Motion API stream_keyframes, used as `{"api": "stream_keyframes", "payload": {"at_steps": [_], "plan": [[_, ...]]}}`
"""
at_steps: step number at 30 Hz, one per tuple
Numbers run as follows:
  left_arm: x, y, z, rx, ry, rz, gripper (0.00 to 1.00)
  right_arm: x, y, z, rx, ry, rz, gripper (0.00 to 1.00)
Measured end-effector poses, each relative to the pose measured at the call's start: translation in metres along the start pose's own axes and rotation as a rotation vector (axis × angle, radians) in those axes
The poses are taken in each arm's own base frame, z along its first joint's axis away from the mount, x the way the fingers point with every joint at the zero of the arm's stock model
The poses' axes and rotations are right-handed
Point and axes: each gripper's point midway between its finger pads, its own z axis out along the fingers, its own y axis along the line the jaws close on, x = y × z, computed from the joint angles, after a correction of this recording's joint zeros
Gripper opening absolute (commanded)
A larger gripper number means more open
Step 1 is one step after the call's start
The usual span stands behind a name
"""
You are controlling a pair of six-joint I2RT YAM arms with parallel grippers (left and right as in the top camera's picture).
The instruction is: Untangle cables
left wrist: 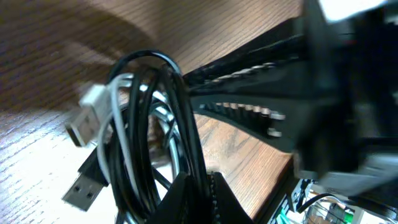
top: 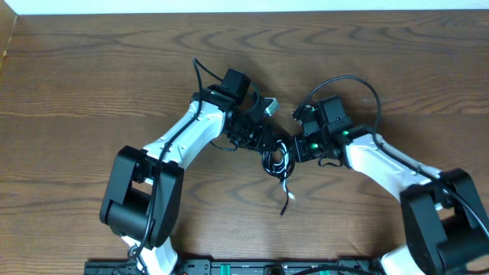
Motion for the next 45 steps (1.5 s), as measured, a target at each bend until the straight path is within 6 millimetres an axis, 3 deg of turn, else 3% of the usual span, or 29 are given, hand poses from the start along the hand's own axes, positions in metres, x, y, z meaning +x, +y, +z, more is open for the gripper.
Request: {"api": "stream_keyframes", "payload": {"at_steps": [1, 3, 5, 10, 18, 22, 24, 28, 30, 32, 35, 37, 40, 45], "plan": [[0.000, 0.000, 0.000, -0.002, 0.000, 0.000, 0.07, 0.000, 0.001, 0.003, -0.007, 0.000, 0.004, 0.18], [0.000, 0.000, 0.000, -0.001, 0.000, 0.000, 0.07, -0.005, 0.003, 0.003, -0.022, -0.017, 0.000, 0.20], [0.000, 0.001, 0.000, -0.003, 0.000, -0.001, 0.07, -0.012, 0.011, 0.002, -0.063, -0.045, -0.012, 0.11], [0.001, 0.002, 0.000, -0.008, 0.002, -0.003, 0.07, -0.016, 0.013, 0.002, -0.074, -0.057, 0.035, 0.01], [0.002, 0.006, -0.001, -0.031, 0.008, -0.008, 0.07, -0.011, 0.011, 0.007, -0.012, -0.046, 0.123, 0.01], [0.009, 0.022, -0.002, -0.131, 0.031, -0.029, 0.07, -0.001, 0.006, -0.002, 0.012, -0.007, 0.168, 0.01], [0.013, 0.038, -0.003, -0.233, 0.041, -0.047, 0.07, -0.001, 0.002, -0.023, 0.033, -0.012, 0.188, 0.01], [0.014, 0.063, -0.011, -0.383, 0.037, -0.065, 0.07, -0.033, -0.002, -0.089, 0.092, -0.191, 0.175, 0.01], [0.014, 0.068, -0.014, -0.414, 0.034, -0.069, 0.07, -0.044, -0.004, -0.114, 0.115, -0.274, 0.173, 0.01], [0.014, 0.071, -0.016, -0.438, 0.034, -0.072, 0.07, -0.056, -0.009, -0.152, 0.154, -0.397, 0.172, 0.01], [0.015, 0.073, -0.017, -0.452, 0.036, -0.074, 0.07, -0.061, -0.024, -0.189, 0.253, -0.511, 0.193, 0.01], [0.016, 0.073, -0.017, -0.451, 0.039, -0.076, 0.07, -0.060, -0.036, -0.208, 0.323, -0.560, 0.216, 0.09], [0.015, 0.069, -0.015, -0.422, 0.037, -0.075, 0.07, -0.053, -0.036, -0.198, 0.310, -0.507, 0.216, 0.24], [0.012, 0.034, -0.004, -0.210, 0.038, -0.030, 0.07, -0.045, -0.026, -0.149, 0.178, -0.344, 0.217, 0.39]]}}
